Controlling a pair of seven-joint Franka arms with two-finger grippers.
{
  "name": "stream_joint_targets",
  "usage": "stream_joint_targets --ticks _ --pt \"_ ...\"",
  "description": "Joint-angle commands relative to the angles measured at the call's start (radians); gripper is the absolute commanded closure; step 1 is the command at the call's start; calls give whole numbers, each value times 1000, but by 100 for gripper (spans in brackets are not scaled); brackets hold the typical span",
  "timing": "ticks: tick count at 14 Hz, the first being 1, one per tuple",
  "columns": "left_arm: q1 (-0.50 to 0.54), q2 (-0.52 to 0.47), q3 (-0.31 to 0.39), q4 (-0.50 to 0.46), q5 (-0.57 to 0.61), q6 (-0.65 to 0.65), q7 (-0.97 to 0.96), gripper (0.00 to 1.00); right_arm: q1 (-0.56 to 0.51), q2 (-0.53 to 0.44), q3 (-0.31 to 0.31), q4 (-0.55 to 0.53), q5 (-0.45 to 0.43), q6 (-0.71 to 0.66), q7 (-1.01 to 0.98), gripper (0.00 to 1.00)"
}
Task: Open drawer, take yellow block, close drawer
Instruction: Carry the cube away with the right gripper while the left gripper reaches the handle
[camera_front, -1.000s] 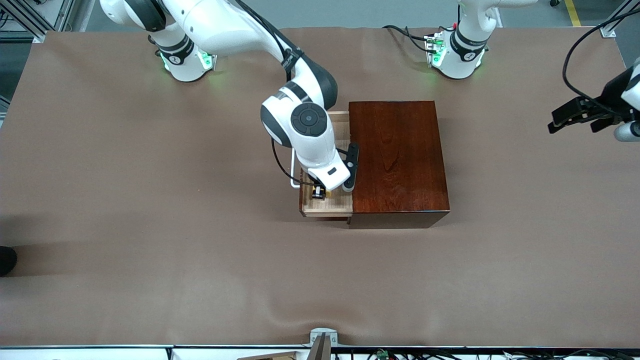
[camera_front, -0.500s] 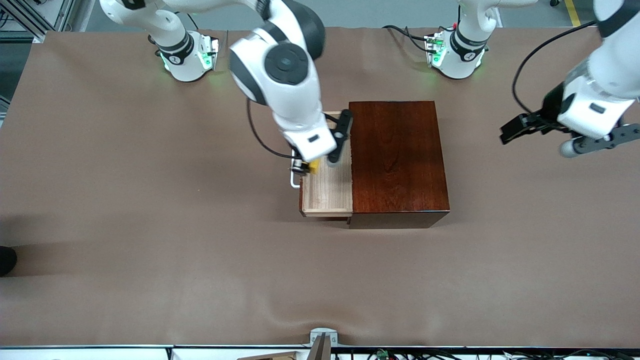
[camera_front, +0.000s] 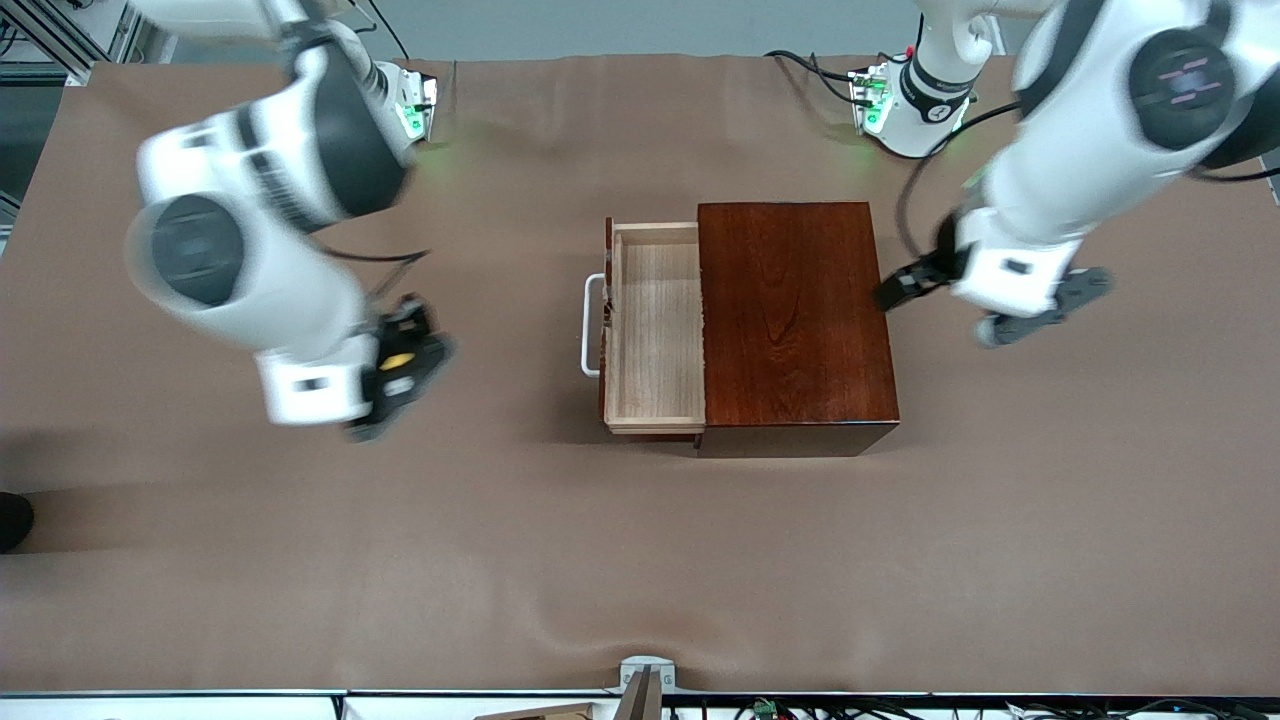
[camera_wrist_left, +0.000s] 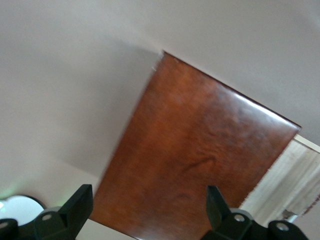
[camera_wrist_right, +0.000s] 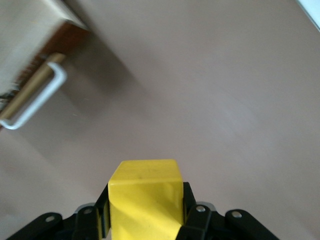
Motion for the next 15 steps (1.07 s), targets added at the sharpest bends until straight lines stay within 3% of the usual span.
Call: stream_joint_targets --ticks 1,4,8,12,15 --pt "-110 111 2 114 -5 7 -184 0 -58 -97 -26 -113 -36 3 75 100" --pt "-234 177 9 141 0 79 -356 0 -144 -170 -49 -261 -39 71 77 100" --pt "-391 266 13 159 14 240 -640 0 -232 -340 -49 -658 -36 382 77 100" --pt "-540 370 15 205 133 407 -952 0 -314 -342 -47 -851 -22 559 78 100" --pt "-597 427 31 222 144 493 -1144 0 -356 -335 -47 -980 36 682 80 100"
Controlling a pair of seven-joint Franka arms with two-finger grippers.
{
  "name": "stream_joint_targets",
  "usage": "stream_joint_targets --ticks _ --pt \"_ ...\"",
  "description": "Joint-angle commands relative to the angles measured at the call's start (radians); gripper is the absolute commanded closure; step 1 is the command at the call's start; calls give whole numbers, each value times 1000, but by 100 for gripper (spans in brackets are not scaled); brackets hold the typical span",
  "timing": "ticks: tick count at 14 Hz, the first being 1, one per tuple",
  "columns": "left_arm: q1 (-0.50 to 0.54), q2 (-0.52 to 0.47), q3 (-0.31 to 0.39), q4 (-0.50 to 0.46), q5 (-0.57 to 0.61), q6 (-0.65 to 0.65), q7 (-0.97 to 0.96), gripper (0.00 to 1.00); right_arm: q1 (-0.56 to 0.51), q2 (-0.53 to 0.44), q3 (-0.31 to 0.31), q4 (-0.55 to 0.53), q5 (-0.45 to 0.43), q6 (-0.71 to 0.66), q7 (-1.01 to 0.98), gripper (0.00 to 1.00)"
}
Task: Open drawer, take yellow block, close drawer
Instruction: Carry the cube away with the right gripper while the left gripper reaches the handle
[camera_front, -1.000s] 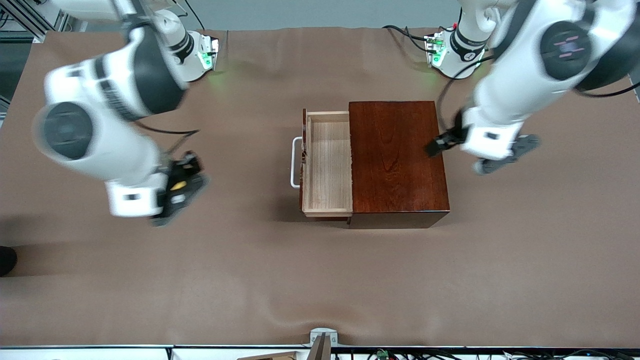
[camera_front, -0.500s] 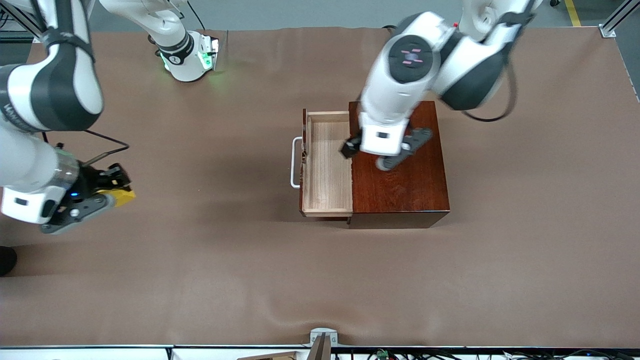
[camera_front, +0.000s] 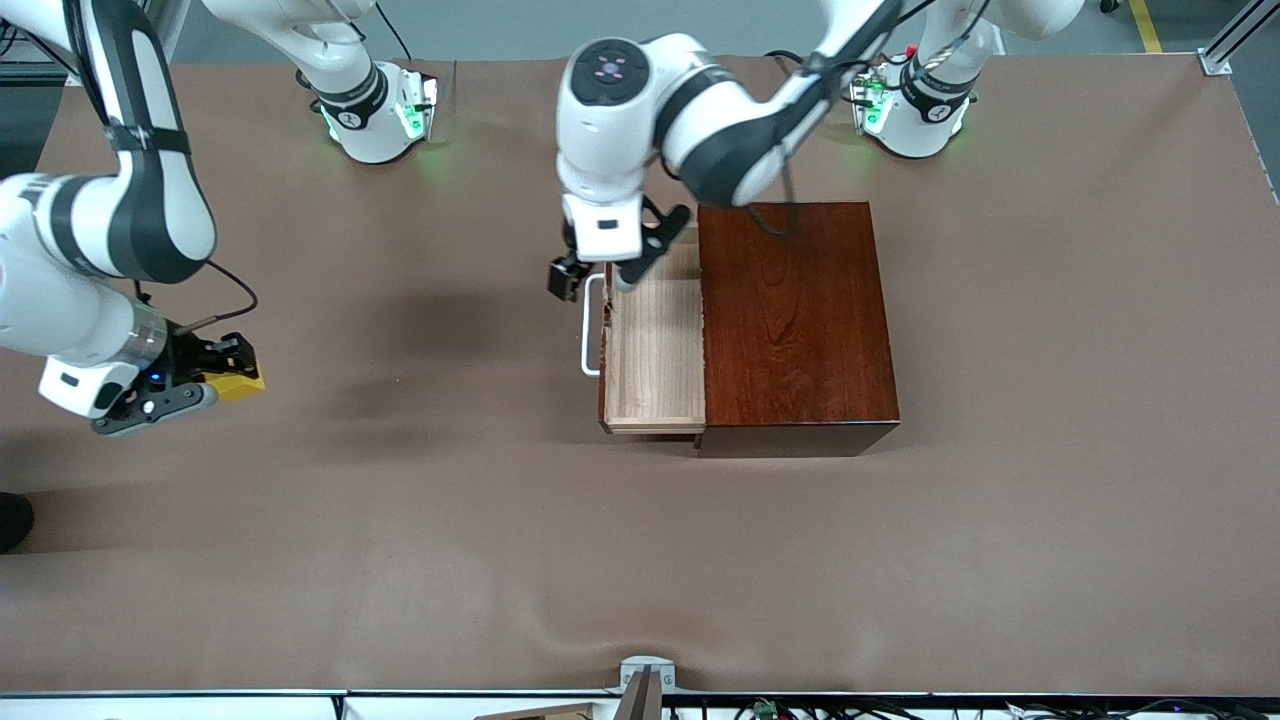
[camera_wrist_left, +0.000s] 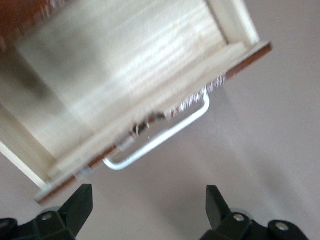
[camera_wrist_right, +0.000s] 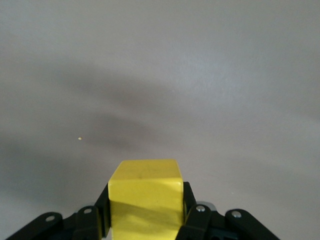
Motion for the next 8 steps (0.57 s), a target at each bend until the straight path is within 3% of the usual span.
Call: stream_joint_targets --ticks 1,5,8 --pt "-59 62 52 57 25 50 -151 0 -43 -32 18 -146 56 130 16 100" --pt "-230 111 262 62 21 76 -438 0 -46 34 19 -265 63 336 51 100" --pt "-249 125 286 64 18 76 -492 0 -50 105 18 -263 102 359 106 100"
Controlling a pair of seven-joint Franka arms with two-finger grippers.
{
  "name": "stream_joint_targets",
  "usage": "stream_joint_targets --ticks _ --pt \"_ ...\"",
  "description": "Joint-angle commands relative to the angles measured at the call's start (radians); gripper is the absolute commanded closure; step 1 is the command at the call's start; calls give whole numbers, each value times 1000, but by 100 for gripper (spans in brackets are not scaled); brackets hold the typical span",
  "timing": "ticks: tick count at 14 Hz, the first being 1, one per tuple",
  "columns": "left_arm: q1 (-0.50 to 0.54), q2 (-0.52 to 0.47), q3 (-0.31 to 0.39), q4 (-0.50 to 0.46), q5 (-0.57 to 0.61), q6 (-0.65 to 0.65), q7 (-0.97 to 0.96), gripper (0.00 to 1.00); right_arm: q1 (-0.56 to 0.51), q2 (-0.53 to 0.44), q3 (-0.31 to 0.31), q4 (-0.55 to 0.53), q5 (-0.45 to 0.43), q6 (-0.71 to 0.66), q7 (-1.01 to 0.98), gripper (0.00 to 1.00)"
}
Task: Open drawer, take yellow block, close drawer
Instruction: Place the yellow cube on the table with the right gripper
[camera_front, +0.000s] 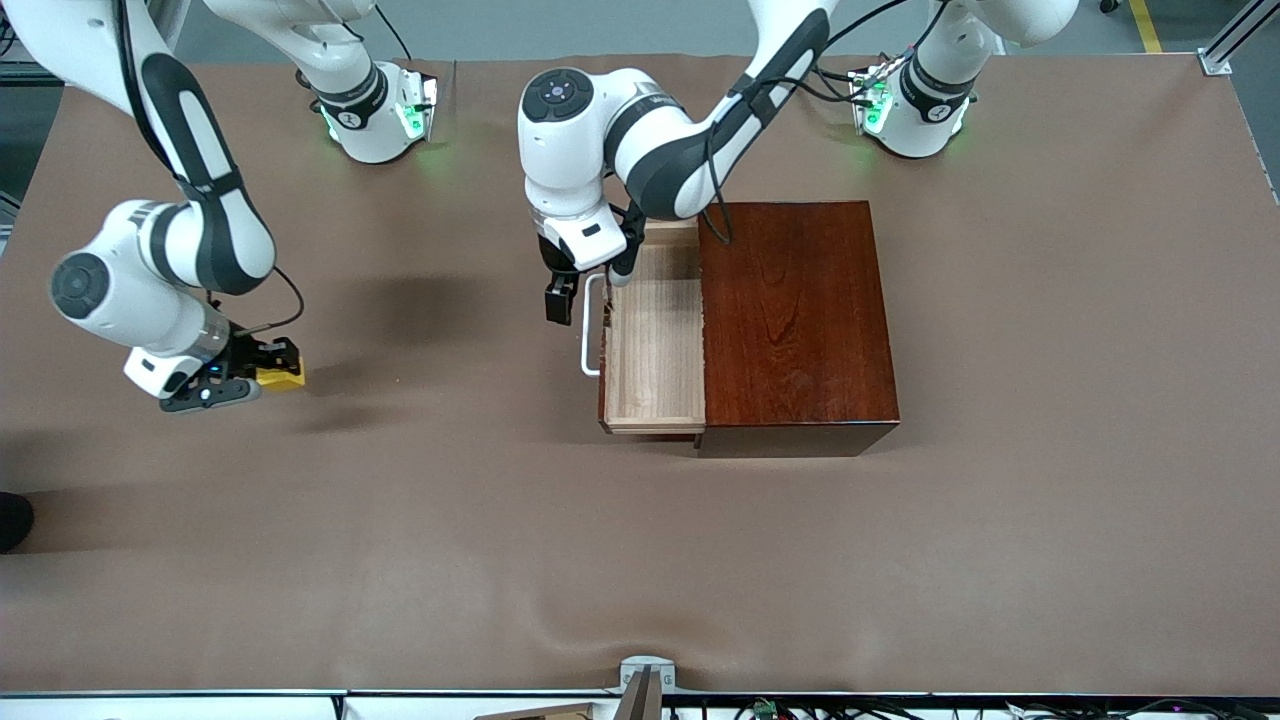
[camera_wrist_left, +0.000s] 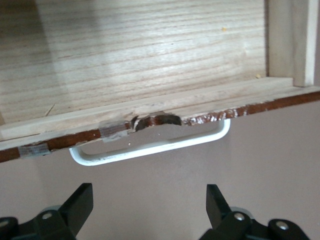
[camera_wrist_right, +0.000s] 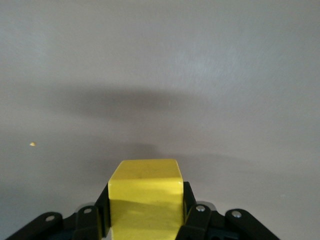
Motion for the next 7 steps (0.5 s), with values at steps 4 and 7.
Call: stream_joint_targets --ticks 4,7 --pt "-3 46 19 37 -37 8 -57 0 -14 75 16 2 68 55 106 100" --pt "30 53 18 37 -86 5 -54 0 -7 81 16 3 68 54 160 96"
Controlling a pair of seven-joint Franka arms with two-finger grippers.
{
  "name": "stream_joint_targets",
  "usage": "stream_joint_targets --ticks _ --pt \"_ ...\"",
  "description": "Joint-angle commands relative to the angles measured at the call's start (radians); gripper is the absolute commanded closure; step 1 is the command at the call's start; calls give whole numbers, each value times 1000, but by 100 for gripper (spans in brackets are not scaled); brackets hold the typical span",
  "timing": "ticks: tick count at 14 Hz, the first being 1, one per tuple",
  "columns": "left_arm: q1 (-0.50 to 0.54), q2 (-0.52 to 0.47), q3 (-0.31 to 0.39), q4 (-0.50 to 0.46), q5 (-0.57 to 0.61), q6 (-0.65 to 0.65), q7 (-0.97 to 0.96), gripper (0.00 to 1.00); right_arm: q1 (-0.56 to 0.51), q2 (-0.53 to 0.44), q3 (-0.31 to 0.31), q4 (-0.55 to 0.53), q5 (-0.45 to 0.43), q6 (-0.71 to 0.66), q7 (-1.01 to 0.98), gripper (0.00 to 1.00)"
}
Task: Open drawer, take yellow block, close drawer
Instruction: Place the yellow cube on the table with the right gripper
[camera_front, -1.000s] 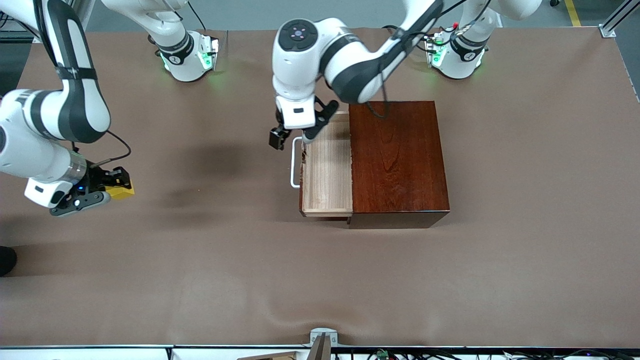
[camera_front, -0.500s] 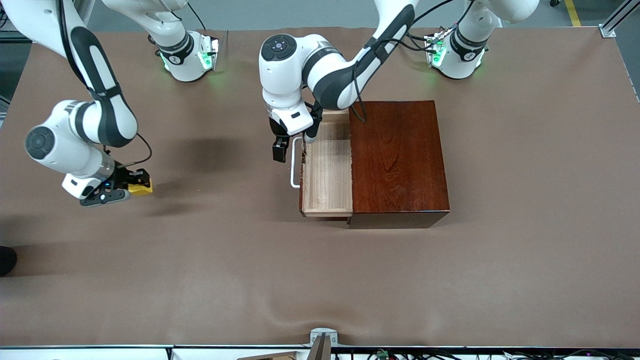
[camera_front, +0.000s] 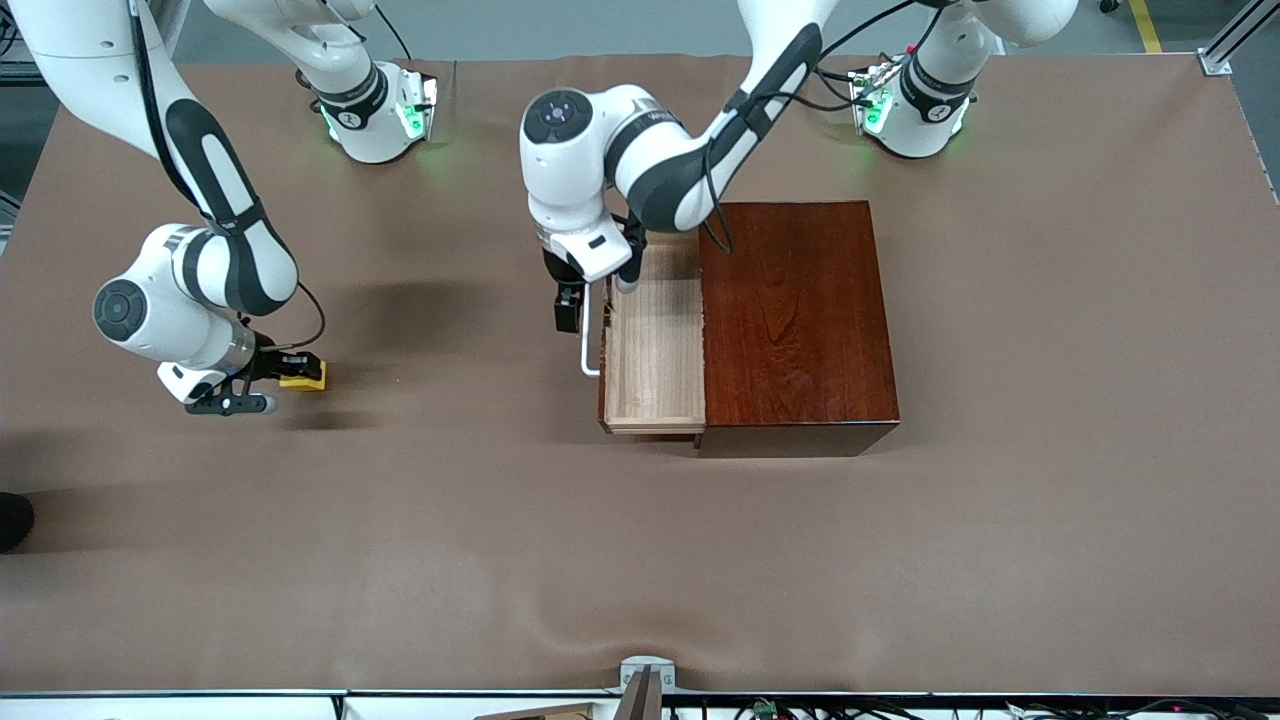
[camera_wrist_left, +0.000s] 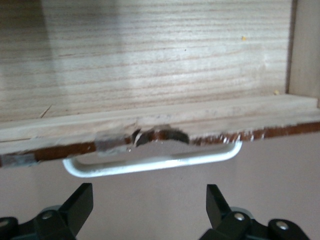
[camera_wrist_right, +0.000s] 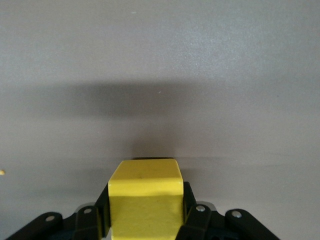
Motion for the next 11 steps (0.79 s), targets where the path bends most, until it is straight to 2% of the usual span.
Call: stream_joint_targets --ticks 1,2,6,7,11 --pt "18 22 4 29 -35 2 -24 0 -7 -7 12 3 27 0 29 47" --pt "26 28 3 29 -35 2 -23 0 -7 -7 12 8 27 -1 31 0" --pt "33 44 1 29 -76 -3 22 0 -7 -13 12 83 25 -87 29 0" --pt "35 44 3 29 -101 -11 40 0 -7 -19 12 127 19 -152 31 0" --pt "49 44 3 29 -121 -67 77 0 -16 -17 11 428 -16 -539 29 0"
